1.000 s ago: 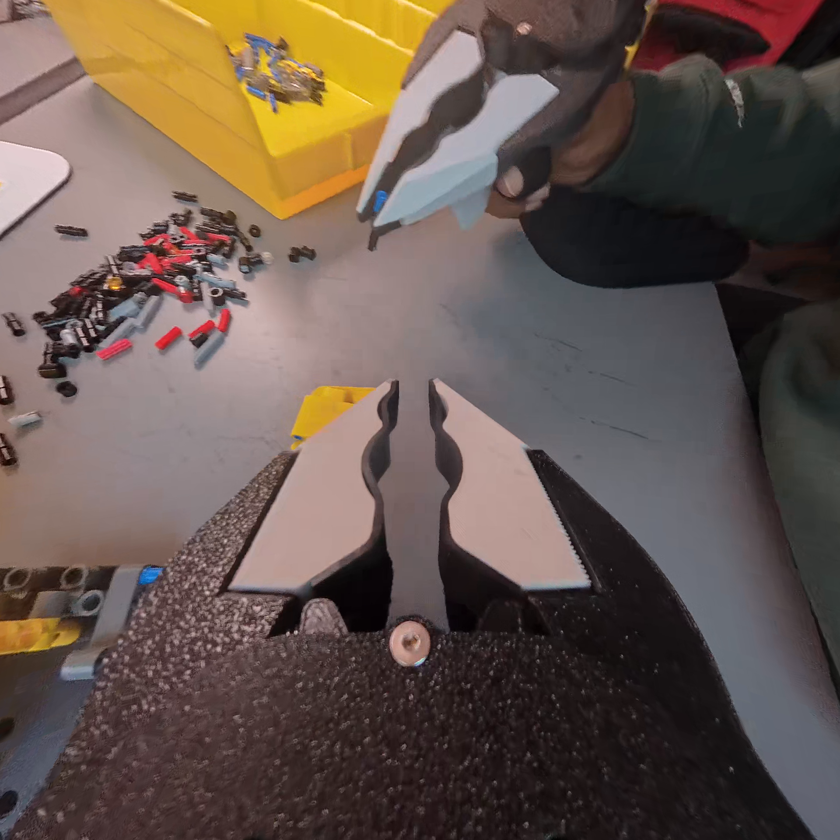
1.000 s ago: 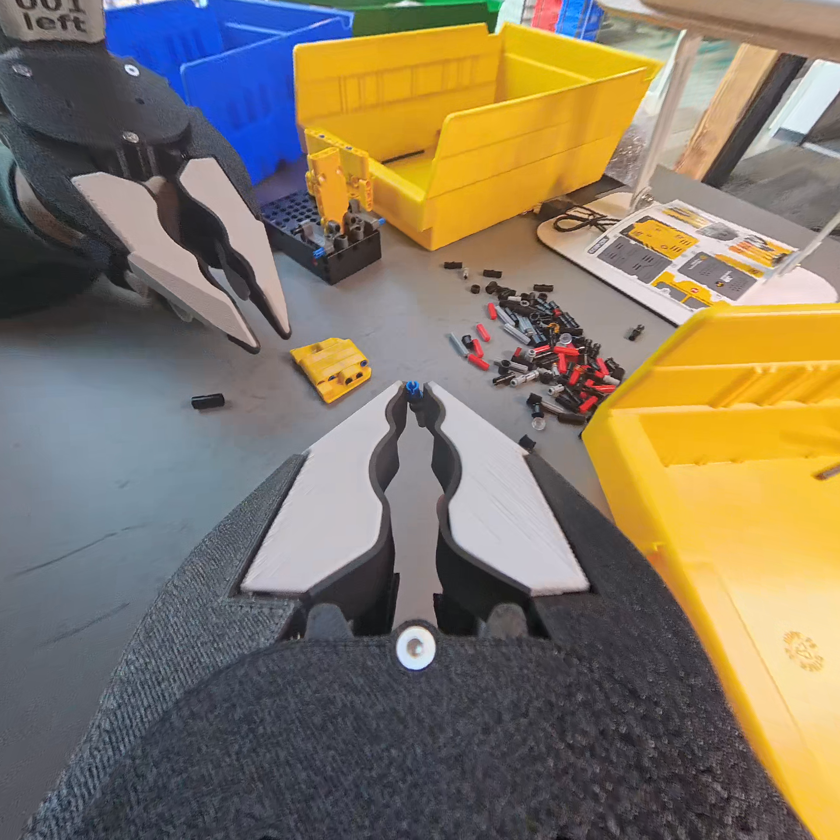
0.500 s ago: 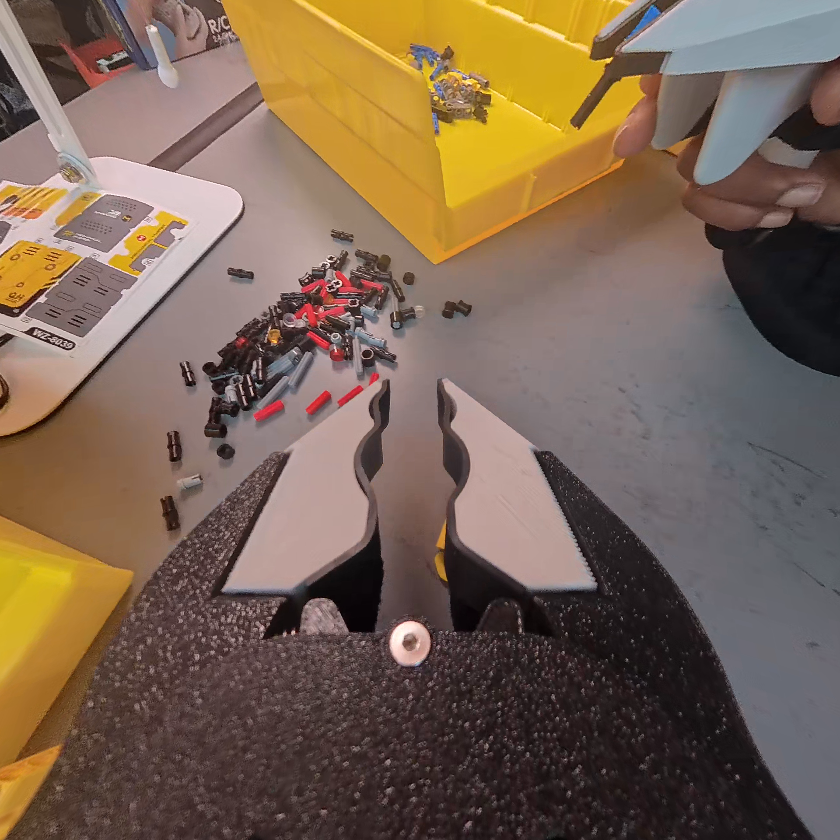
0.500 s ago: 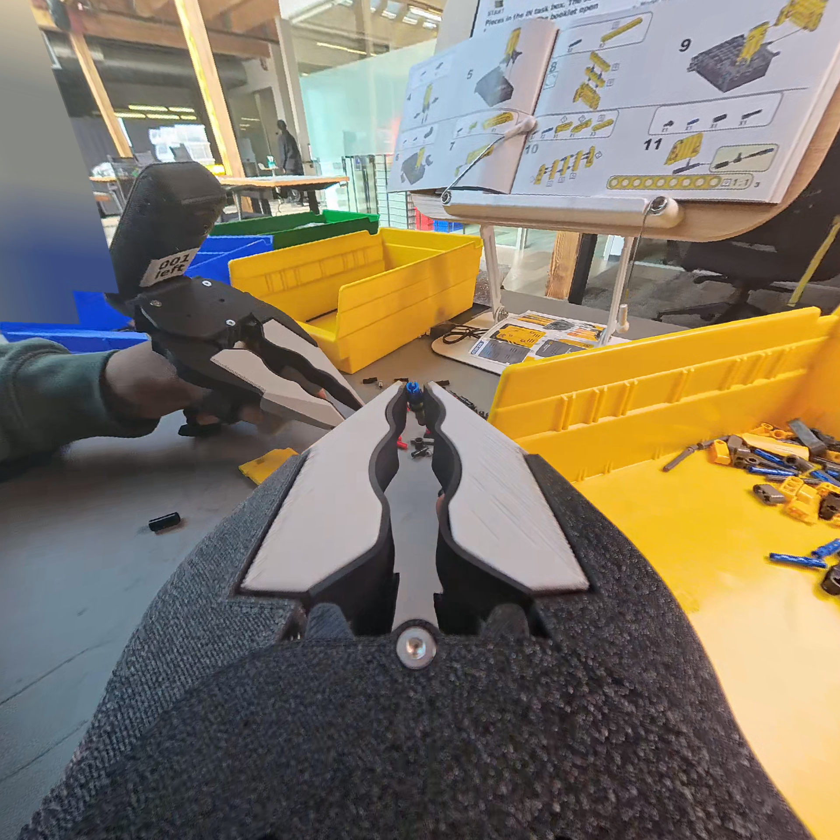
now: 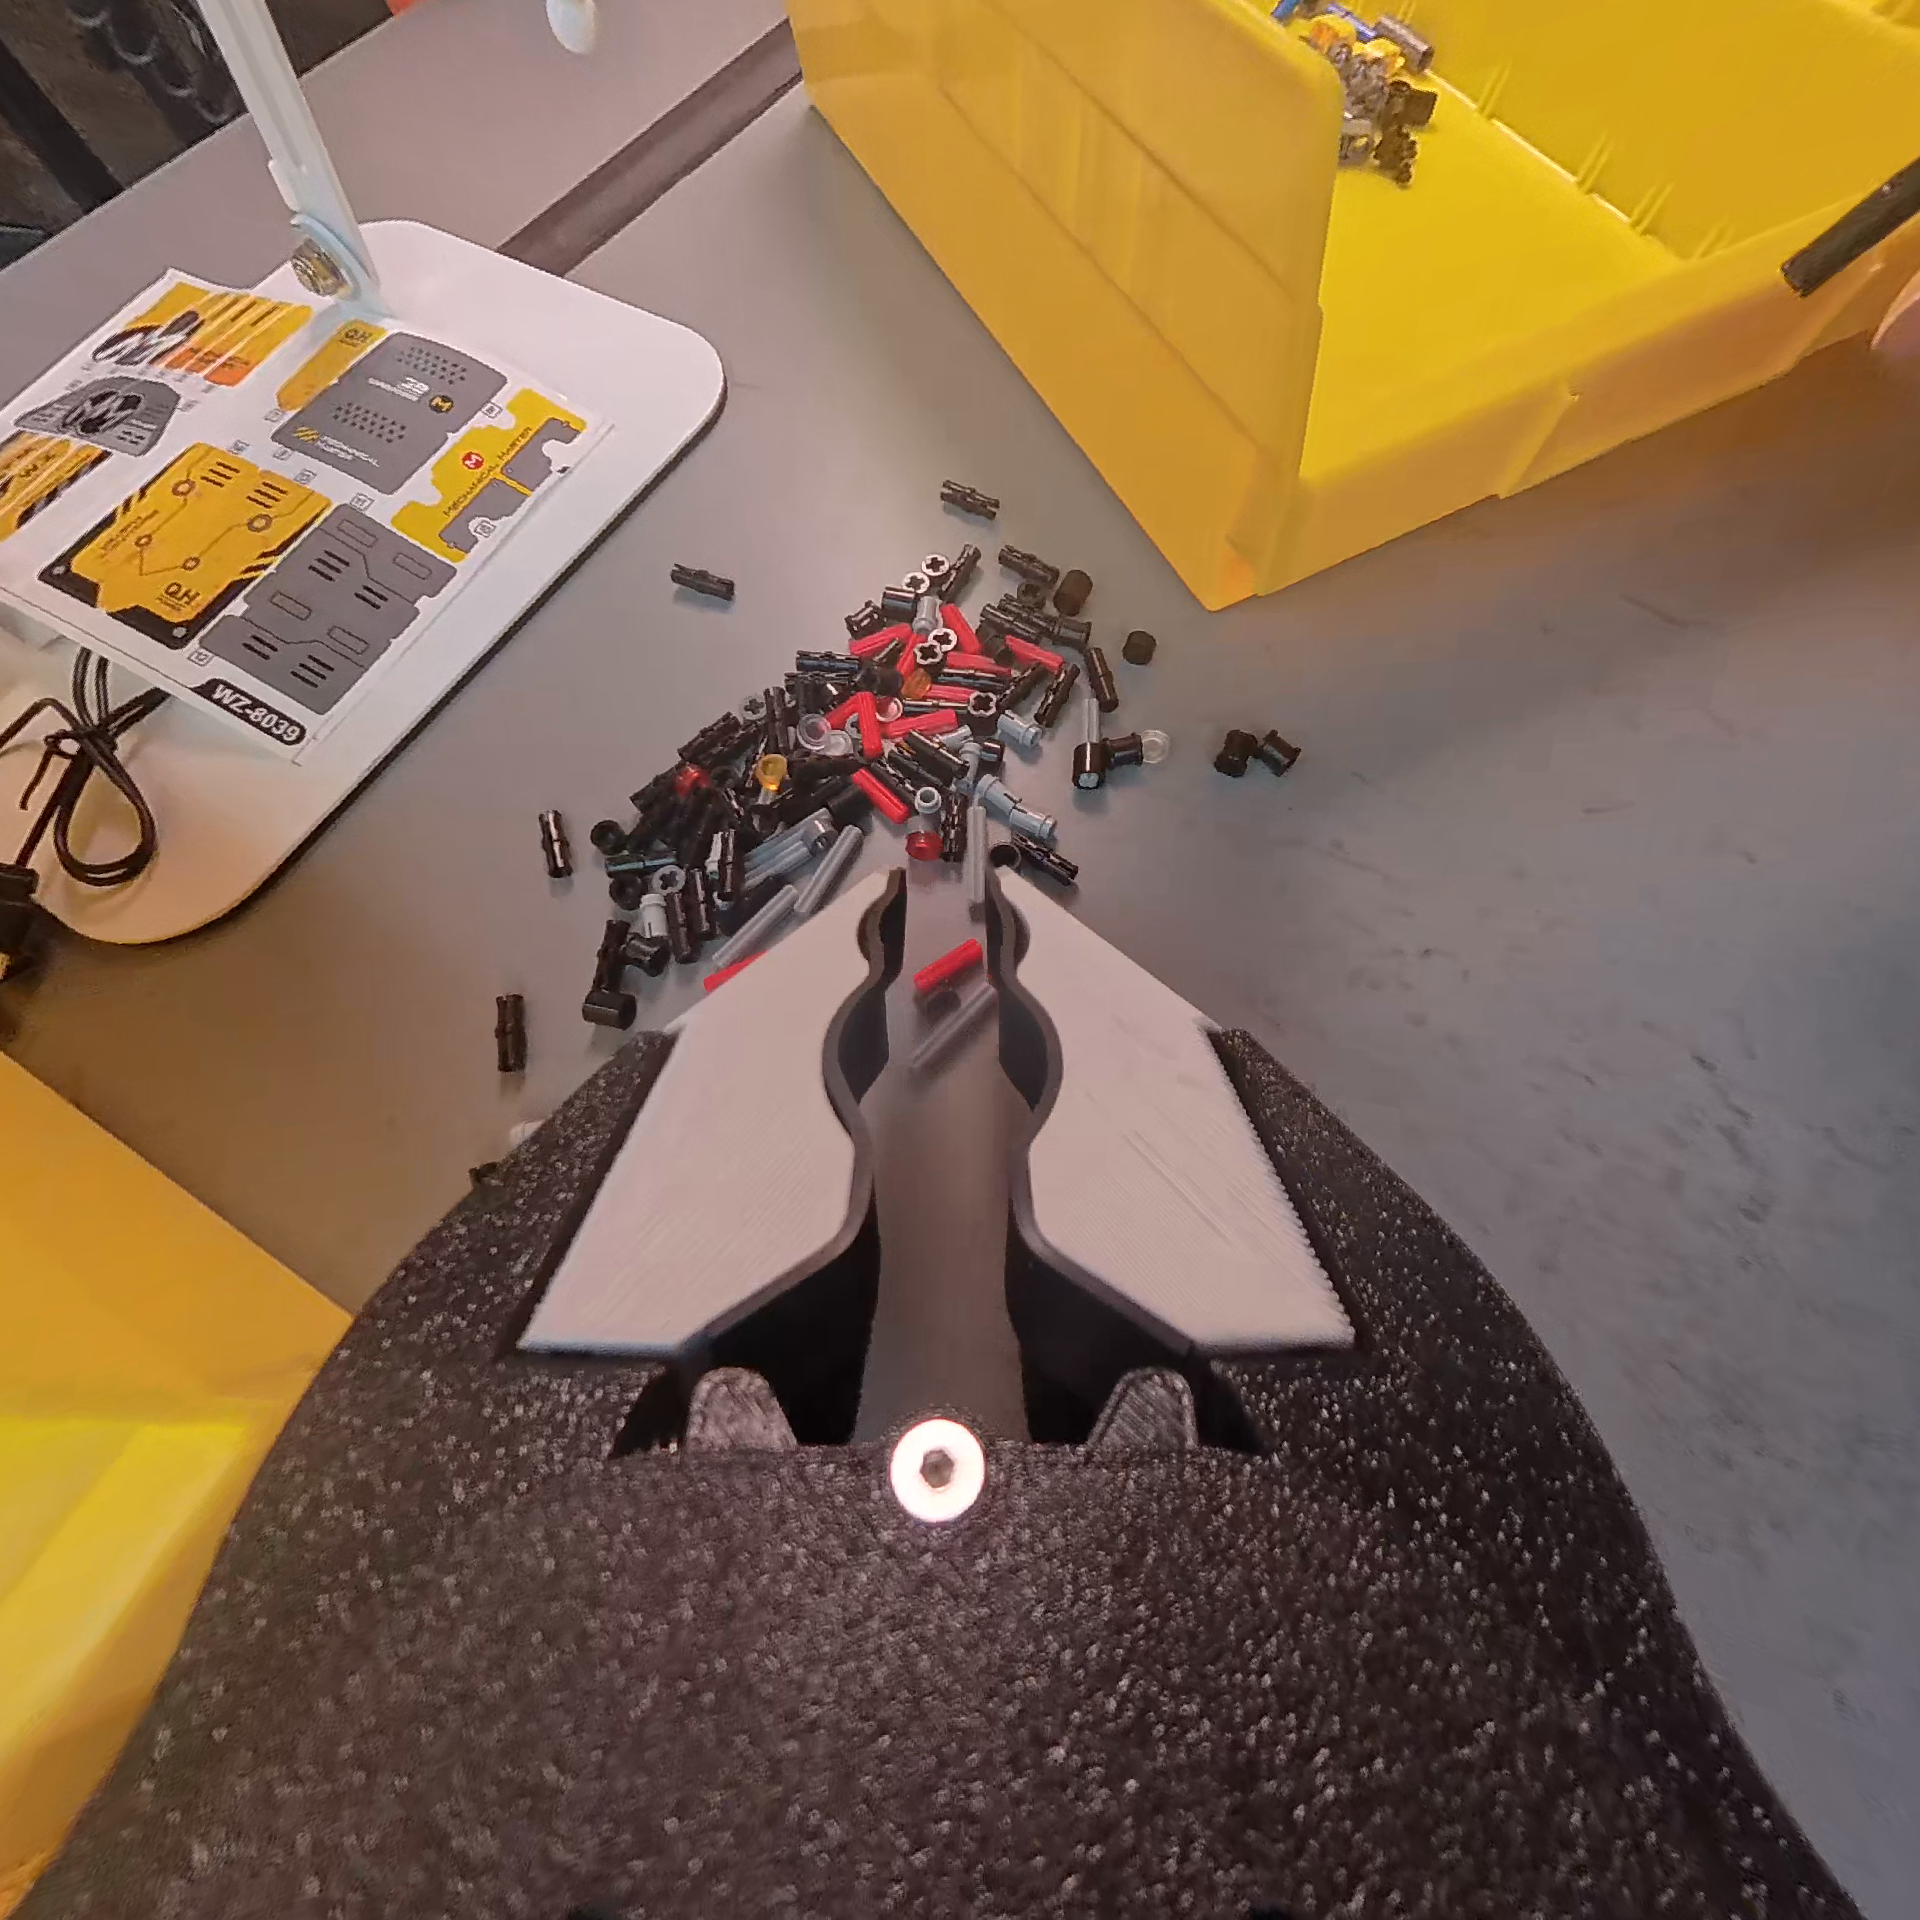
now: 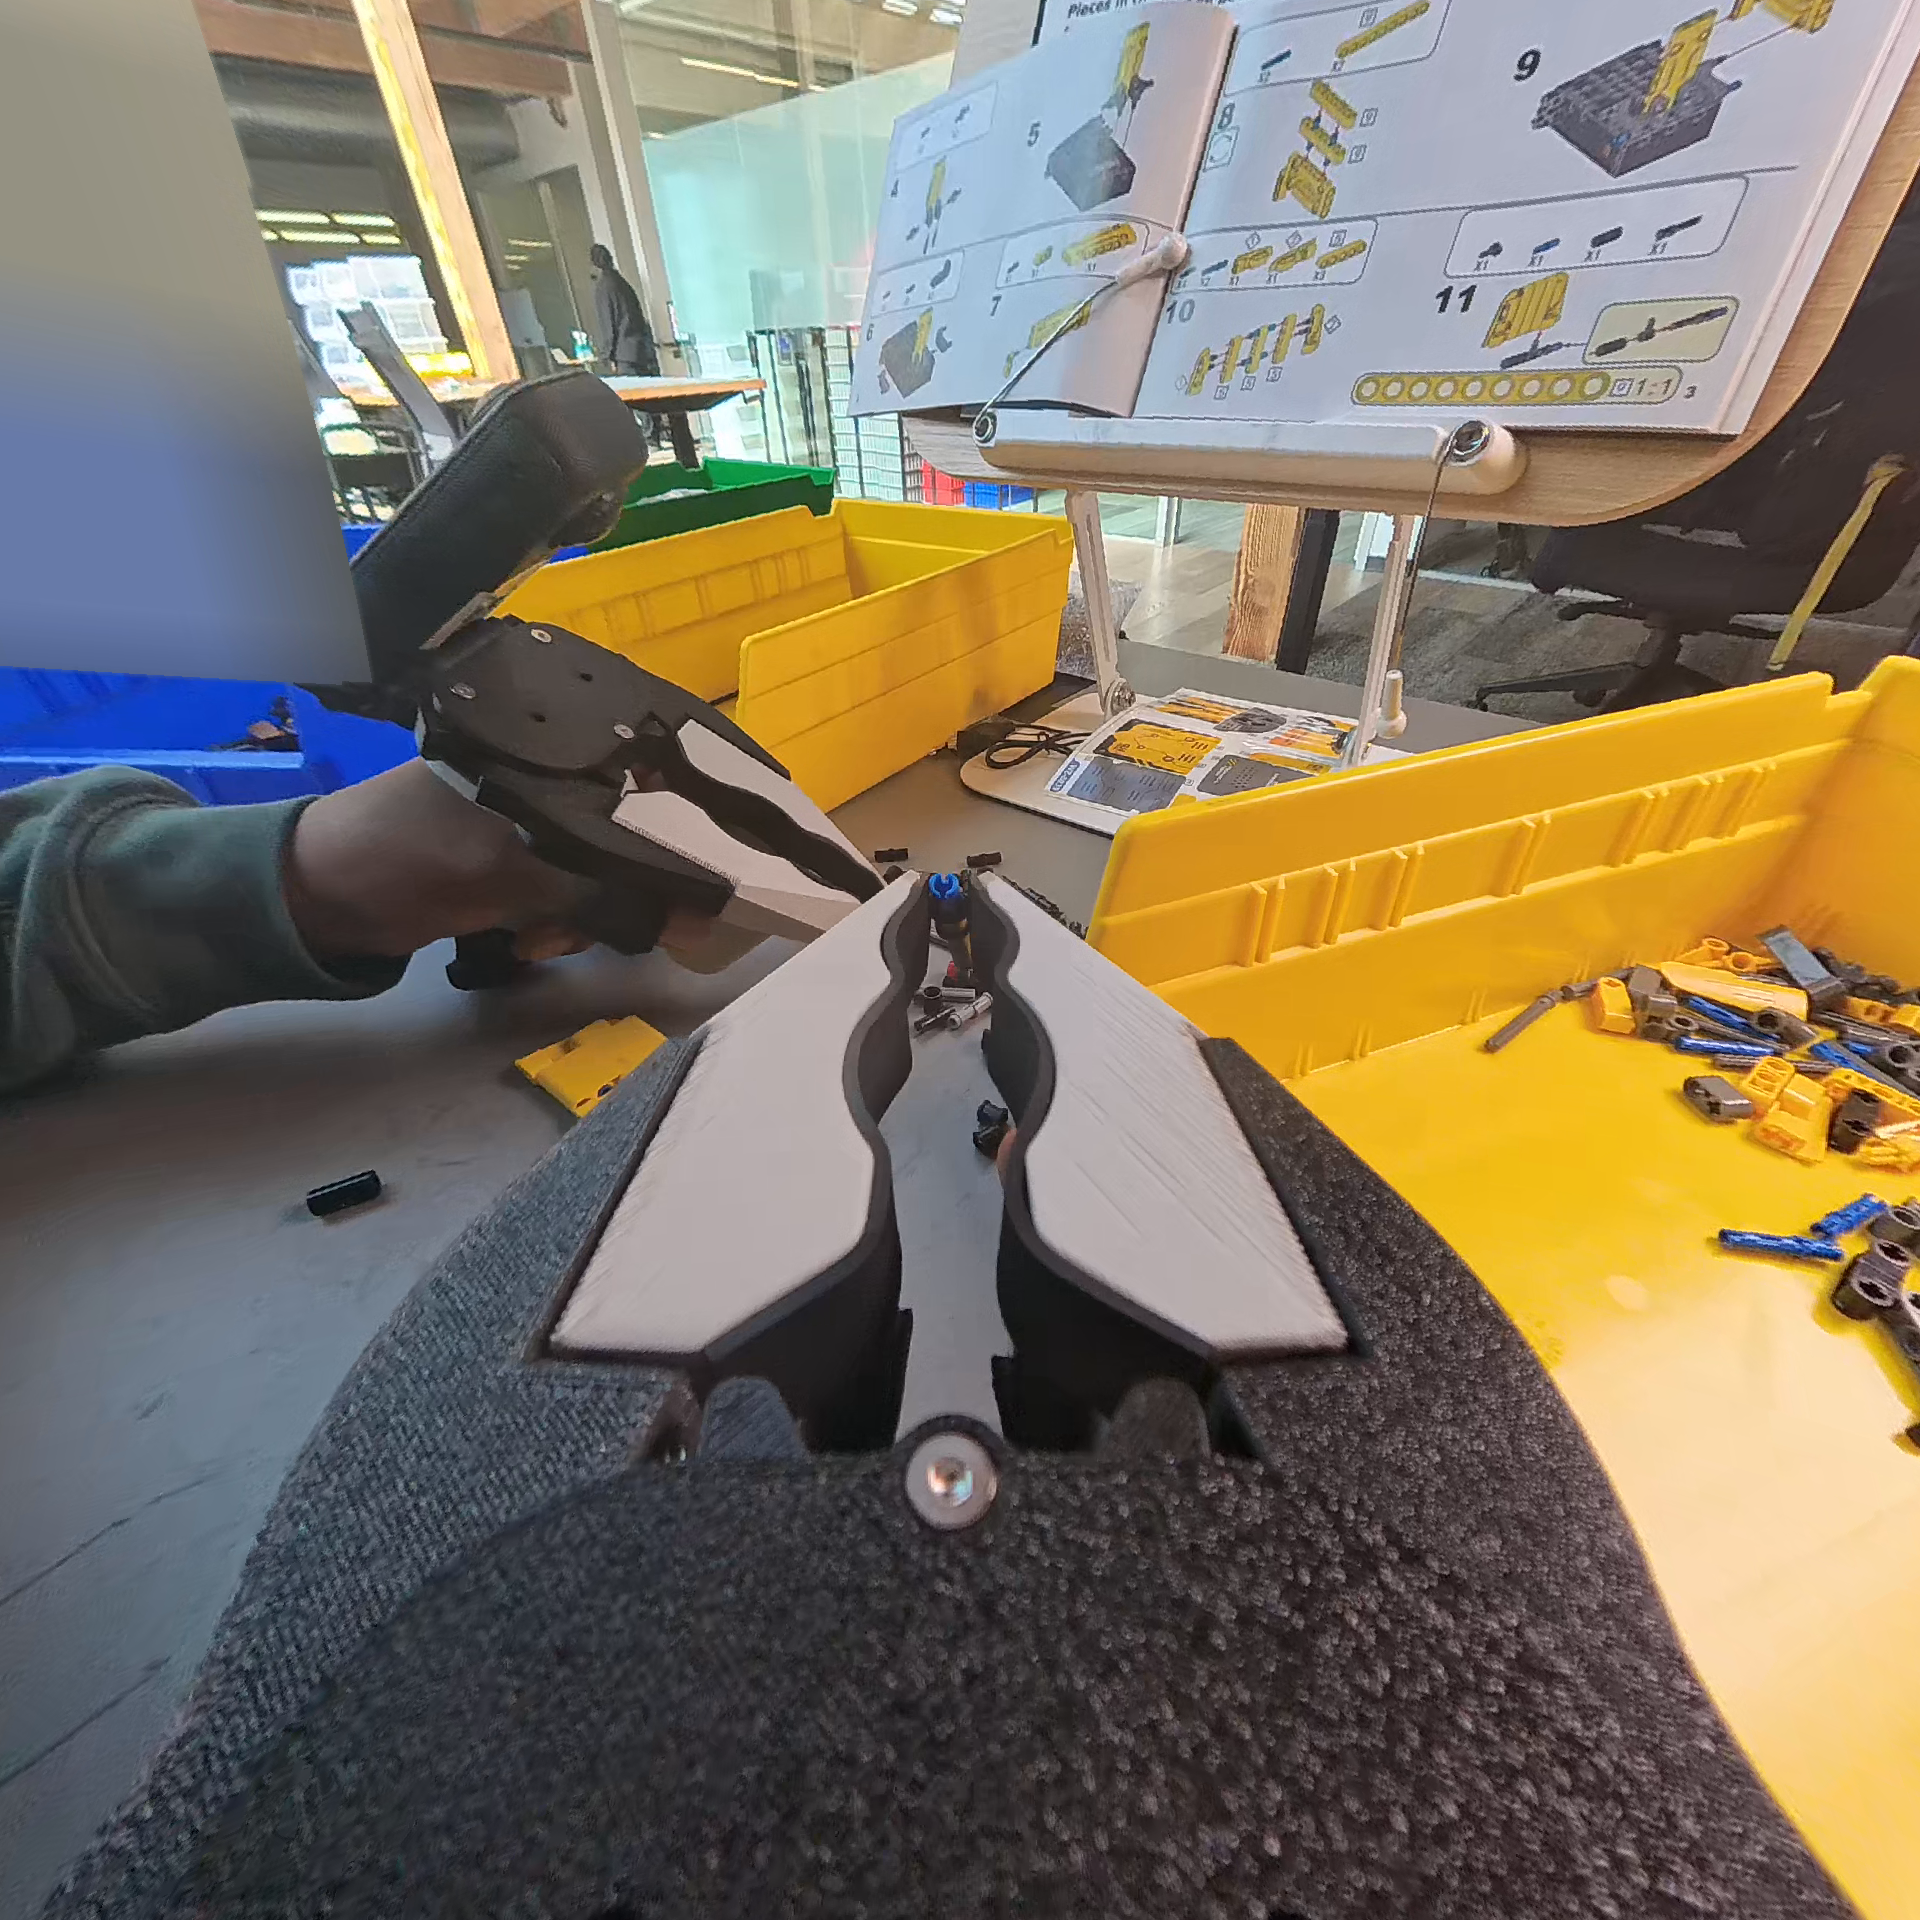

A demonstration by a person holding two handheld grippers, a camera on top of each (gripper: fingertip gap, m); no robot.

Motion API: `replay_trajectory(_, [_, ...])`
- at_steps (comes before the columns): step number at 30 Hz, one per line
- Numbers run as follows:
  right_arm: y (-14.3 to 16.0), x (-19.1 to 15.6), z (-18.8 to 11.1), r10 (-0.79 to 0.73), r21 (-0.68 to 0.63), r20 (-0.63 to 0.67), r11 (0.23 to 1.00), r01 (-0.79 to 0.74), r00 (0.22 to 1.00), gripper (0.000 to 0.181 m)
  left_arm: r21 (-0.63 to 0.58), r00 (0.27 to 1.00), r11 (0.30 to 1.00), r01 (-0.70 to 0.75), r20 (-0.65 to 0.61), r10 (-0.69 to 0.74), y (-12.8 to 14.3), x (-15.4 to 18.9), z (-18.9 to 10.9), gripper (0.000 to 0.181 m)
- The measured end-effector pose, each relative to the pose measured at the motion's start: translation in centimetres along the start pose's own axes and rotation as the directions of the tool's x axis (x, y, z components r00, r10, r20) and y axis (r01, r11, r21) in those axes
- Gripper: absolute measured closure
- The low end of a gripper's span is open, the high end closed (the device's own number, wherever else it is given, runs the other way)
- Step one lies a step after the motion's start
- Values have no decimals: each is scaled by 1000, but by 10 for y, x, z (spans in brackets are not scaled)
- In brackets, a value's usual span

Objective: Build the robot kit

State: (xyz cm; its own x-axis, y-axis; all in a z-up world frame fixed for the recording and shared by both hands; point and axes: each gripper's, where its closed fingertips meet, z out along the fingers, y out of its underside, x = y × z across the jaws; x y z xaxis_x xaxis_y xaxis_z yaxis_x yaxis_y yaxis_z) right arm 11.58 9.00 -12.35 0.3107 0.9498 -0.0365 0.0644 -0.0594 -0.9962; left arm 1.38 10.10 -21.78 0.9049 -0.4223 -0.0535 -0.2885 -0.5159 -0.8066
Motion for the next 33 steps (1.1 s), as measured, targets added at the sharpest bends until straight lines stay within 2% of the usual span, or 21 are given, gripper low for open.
replay_trajectory(8, [4,2,2,37,-20,10,999,-37,999,175,-34,993,999,34,117,-30,0,-22,8,164])
replay_trajectory(14, [8,5,3,71,-35,13,997,-71,997,175,-111,976,994,-22,215,45,-5,-36,21,167])
replay_trajectory(23, [6,6,0,112,-21,29,994,-111,993,175,-159,971,987,-32,227,68,2,-45,31,175])
replay_trajectory(33, [7,7,1,134,-26,35,991,-134,990,175,-139,967,988,-65,234,97,-2,-45,30,176])
